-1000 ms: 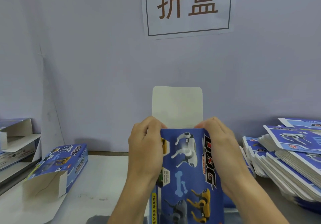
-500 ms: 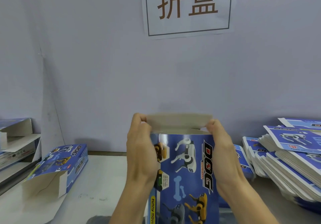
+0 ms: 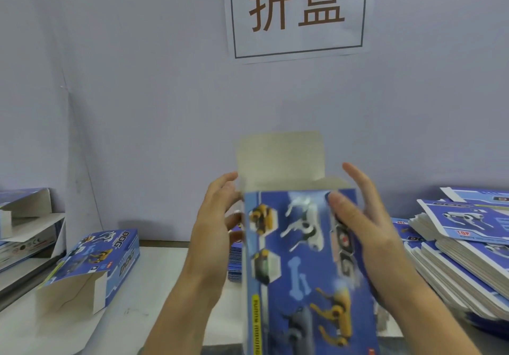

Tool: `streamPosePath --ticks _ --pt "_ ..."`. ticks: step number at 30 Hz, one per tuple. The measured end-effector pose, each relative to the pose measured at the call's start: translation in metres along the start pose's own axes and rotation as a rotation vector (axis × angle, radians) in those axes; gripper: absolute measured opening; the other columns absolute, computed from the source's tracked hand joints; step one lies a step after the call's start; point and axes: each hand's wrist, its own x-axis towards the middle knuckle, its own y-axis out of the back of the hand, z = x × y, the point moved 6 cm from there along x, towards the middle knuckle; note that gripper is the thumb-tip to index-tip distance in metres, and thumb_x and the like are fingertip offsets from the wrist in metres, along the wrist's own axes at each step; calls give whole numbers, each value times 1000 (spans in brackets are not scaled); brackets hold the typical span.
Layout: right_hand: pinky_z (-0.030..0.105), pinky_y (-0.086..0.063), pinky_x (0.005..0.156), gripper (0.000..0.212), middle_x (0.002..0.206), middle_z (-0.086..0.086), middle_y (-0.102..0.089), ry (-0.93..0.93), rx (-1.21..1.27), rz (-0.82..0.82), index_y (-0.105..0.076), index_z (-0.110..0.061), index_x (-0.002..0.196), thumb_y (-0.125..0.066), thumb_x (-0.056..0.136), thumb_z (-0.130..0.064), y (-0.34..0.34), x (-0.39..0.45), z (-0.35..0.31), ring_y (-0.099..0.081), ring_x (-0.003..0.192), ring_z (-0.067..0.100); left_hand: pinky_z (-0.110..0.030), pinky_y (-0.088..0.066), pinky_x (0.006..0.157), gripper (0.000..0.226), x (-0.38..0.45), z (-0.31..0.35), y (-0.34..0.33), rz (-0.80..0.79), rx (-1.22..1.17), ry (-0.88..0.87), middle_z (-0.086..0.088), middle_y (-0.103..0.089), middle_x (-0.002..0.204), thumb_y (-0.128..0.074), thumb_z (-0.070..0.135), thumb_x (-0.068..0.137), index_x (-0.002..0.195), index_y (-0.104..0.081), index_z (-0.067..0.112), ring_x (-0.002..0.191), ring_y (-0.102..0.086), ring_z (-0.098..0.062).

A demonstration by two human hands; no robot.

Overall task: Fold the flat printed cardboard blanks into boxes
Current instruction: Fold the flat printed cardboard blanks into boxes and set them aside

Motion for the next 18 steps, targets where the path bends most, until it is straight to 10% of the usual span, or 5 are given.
streamPosePath --ticks 3,6,9,11,18 --pt "44 -58 82 42 78 13 -74 -26 71 113 -65 -14 120 -64 91 -44 19 5 -15 -73 71 25 -61 -49 96 37 0 5 5 -6 -120 75 -4 -75 110 -54 48 91 123 -63 31 89 -67 -32" --pt "3 -46 61 67 26 -5 -44 -182 -170 26 -55 2 48 -46 92 -48 15 15 -19 -54 34 -2 -56 -54 92 66 -1 4 7 -40 -128 108 -9 -74 107 -64 59 66 122 -66 25 90 -71 -32" --pt "4 -41 50 58 93 20 -73 -260 -191 -140 -60 13 107 -53 89 -42 -4 6 10 -71 94 10 -35 -63 75 37 0 -2 10 -103 -123 158 -7 -78 97 -65 41 83 109 -70 15 88 -76 -23" --pt "21 -49 88 39 138 19 -55 -359 -246 -220 -46 0 139 -34 108 -20 -14 2 32 -53 128 33 -23 -57 52 12 5 -7 18 -84 -20 149 -3 -78 79 -58 10 95 99 -69 14 67 -75 -16" --pt "11 -48 48 20 67 -16 -73 -327 -198 5 -72 -27 88 -55 99 -28 14 20 30 -68 61 6 -22 -57 58 23 1 -21 -4 -258 57 169 -2 -78 84 -50 -7 97 105 -65 8 72 -75 -12"
